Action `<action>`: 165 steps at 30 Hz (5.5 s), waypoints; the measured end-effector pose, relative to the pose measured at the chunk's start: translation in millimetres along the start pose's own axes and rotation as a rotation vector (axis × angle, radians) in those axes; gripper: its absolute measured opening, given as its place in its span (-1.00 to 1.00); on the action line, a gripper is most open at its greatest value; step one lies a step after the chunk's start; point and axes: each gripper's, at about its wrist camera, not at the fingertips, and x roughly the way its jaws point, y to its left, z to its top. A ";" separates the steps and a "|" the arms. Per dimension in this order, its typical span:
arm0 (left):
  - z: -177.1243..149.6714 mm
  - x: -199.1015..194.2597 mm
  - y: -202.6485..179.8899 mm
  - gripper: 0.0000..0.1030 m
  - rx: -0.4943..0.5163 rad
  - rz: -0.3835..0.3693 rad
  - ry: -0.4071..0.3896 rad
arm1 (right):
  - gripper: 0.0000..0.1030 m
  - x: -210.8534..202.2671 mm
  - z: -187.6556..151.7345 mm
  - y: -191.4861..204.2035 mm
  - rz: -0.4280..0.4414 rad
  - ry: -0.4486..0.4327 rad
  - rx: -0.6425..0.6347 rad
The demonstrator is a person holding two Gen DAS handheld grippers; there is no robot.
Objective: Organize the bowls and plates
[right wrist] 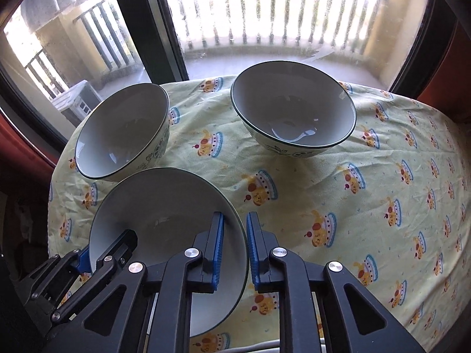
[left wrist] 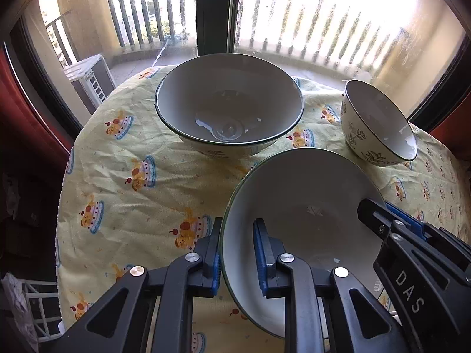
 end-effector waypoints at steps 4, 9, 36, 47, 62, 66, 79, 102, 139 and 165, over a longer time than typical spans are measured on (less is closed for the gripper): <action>-0.5 -0.3 -3.5 -0.67 0.013 0.036 0.000 | -0.63 0.1 -0.4 1.1 -0.007 0.005 0.005; -2.2 -0.8 -4.1 -0.67 0.033 0.058 0.008 | -0.65 -4.2 -3.1 2.2 0.000 0.010 -0.010; -58.6 -46.9 -161.3 -0.65 0.060 0.057 -0.050 | -0.66 -74.0 -34.5 -142.6 -0.004 -0.039 -0.022; -104.6 -54.6 -231.6 -0.65 0.077 0.035 -0.025 | -0.67 -94.7 -66.4 -224.0 -0.013 -0.038 -0.008; -168.9 -56.0 -259.7 -0.64 0.051 0.070 0.037 | -0.67 -100.2 -125.8 -274.3 0.025 0.028 -0.032; -181.8 -59.0 -258.9 -0.64 0.043 0.086 0.047 | -0.67 -102.3 -138.7 -277.2 0.044 0.043 -0.045; -196.8 -58.8 -255.8 -0.64 0.015 0.101 0.077 | -0.67 -97.4 -164.1 -278.8 0.081 0.091 -0.048; -198.1 -65.5 -254.9 -0.16 -0.049 0.055 0.037 | 0.24 -104.5 -169.1 -289.9 0.089 0.051 -0.029; -75.5 -92.7 -112.6 0.29 -0.021 0.109 -0.102 | 0.37 -125.7 -63.5 -132.7 0.088 -0.105 -0.101; 46.9 -45.5 25.0 0.25 0.093 0.104 -0.149 | 0.37 -55.4 32.6 24.1 0.053 -0.130 -0.006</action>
